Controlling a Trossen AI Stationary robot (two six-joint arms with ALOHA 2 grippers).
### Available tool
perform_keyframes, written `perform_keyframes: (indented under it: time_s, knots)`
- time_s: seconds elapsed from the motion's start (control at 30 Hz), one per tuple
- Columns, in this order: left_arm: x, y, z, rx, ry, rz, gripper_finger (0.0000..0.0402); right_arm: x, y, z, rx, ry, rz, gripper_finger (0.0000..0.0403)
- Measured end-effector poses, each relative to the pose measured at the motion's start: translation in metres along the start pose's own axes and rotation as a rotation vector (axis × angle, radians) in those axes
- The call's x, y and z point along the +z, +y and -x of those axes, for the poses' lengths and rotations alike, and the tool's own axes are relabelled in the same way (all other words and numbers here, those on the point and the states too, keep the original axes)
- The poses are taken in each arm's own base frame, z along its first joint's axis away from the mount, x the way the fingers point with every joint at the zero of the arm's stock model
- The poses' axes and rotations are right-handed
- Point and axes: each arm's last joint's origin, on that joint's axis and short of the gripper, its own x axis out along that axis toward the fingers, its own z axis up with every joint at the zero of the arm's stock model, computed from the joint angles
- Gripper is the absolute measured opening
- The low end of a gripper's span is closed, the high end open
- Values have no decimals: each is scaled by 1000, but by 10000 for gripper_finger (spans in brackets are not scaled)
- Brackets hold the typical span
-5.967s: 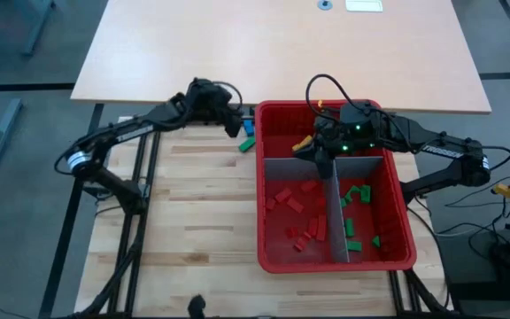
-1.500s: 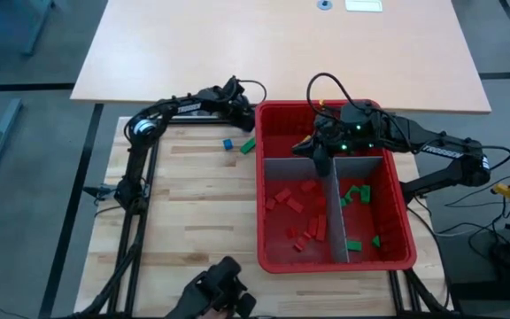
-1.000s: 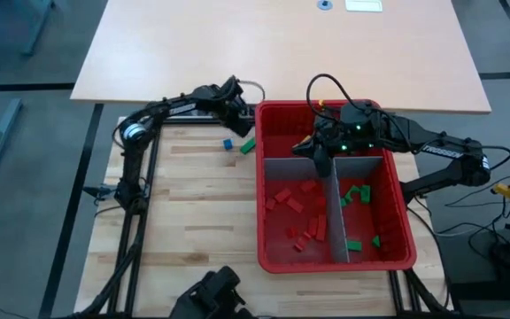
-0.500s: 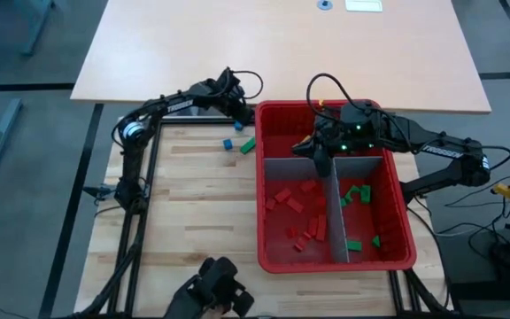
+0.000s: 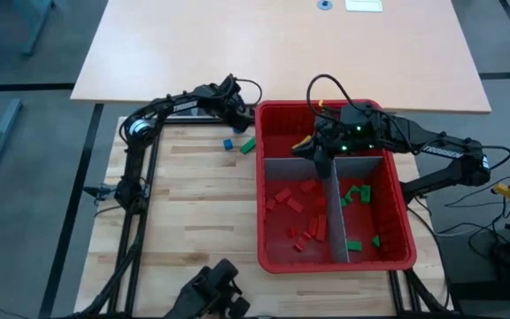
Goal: Sort blocks
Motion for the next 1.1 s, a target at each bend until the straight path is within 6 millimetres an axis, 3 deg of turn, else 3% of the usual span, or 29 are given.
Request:
perform_keyframes:
  time_s: [0.17,0.37,0.47,0.7,0.87,1.0,1.1]
  knots:
    - [-11,-1,6,8,115,-2,0,0,0,0,1,0,5,0]
    - [-38,-15,21,-1,370,-37,0,0,0,0,-2,-1,29,0]
    - [-51,-27,26,-13,470,-81,0,0,0,0,-2,-2,47,0]
    - [-93,-78,44,-247,652,-165,0,0,0,0,-3,-2,77,0]
    - [-103,-101,62,-236,494,-265,0,0,0,0,-4,-2,97,0]
    - [-89,-100,73,-95,208,-276,0,0,0,0,-5,-3,99,0]
    - [-73,-96,81,-97,16,-278,0,0,0,0,-5,-3,92,0]
